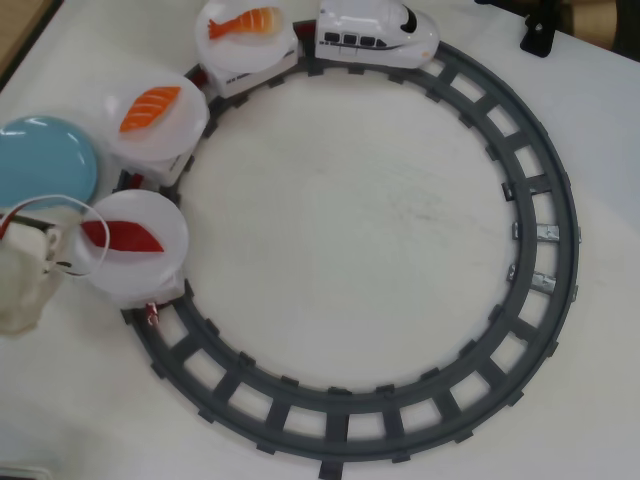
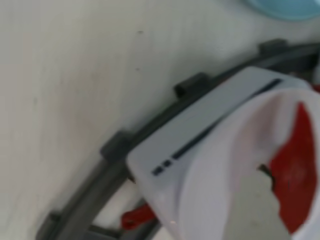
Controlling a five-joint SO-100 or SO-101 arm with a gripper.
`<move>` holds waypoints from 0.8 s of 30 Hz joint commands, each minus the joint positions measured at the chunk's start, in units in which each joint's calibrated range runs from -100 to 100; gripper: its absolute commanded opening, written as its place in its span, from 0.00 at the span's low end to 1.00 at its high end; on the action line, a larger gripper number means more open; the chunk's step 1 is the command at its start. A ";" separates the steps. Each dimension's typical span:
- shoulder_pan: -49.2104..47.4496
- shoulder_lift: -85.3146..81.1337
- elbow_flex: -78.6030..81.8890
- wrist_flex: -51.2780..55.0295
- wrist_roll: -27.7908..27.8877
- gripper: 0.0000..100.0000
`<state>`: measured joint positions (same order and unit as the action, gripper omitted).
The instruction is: Pick up the sushi from the Shinkansen and put it on the blue dish
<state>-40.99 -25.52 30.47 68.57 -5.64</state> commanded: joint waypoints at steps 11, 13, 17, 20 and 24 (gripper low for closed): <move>1.64 12.70 -17.84 -0.16 -0.01 0.19; 2.34 15.19 -20.19 -0.16 -0.01 0.19; 4.55 20.42 -24.43 -0.16 0.04 0.19; 5.95 24.48 -26.95 -0.25 0.04 0.19; 6.66 29.95 -31.55 -0.25 0.04 0.18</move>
<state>-35.19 2.74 4.57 68.57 -5.64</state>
